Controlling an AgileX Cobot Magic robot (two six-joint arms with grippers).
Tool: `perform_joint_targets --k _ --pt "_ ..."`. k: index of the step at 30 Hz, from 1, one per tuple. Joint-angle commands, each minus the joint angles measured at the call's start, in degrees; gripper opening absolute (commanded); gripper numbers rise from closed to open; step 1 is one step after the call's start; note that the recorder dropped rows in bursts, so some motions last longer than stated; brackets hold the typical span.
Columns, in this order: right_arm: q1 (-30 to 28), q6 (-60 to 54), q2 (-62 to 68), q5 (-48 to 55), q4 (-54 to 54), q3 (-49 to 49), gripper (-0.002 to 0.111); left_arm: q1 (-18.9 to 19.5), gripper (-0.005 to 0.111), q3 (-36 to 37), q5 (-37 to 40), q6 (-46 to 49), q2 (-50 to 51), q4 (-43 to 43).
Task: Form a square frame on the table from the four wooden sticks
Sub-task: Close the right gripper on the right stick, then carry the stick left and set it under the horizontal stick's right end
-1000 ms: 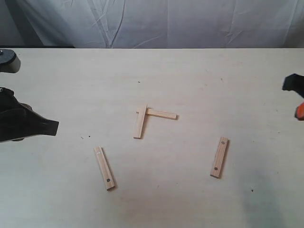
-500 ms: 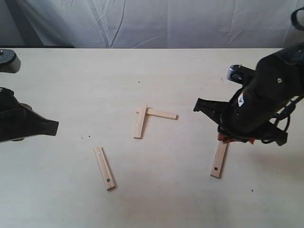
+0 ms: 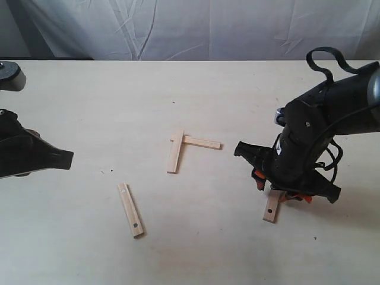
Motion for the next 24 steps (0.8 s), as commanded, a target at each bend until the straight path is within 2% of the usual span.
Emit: perform_joint_targets --k 1,4,6,9,10,11,18,24 --pt "0.1 0.3 1.9 -0.2 -0.6 -0.2 0.044 0.1 0.0 0.2 -0.6 0.0 -0.5 -0.4" --pt "0.1 0.3 2.3 -0.1 -0.6 0.0 0.044 0.1 0.0 0.2 -0.6 0.0 -0.5 -0.4" --pt "0.1 0.3 2.3 -0.1 -0.6 0.0 0.039 0.1 0.0 0.2 -0.6 0.0 -0.5 -0.4" --pt "0.1 -0.3 2.3 0.8 -0.6 0.0 0.017 0.1 0.0 0.2 -0.6 0.0 -0.5 -0.4" --pt "0.2 -1.2 2.3 1.3 -0.3 0.0 0.005 0.1 0.0 0.2 -0.6 0.0 -0.5 -0.4" --pt "0.5 -2.0 2.3 1.6 -0.2 0.0 0.0 0.1 0.0 0.2 -0.6 0.0 -0.5 -0.4" --pt "0.8 -6.1 0.9 1.1 -0.6 -2.9 0.0 0.1 0.0 0.2 -0.6 0.0 -0.5 -0.4" --pt "0.8 -16.5 0.7 3.4 4.8 -12.5 0.0 0.1 0.0 0.2 -0.6 0.0 -0.5 -0.4"
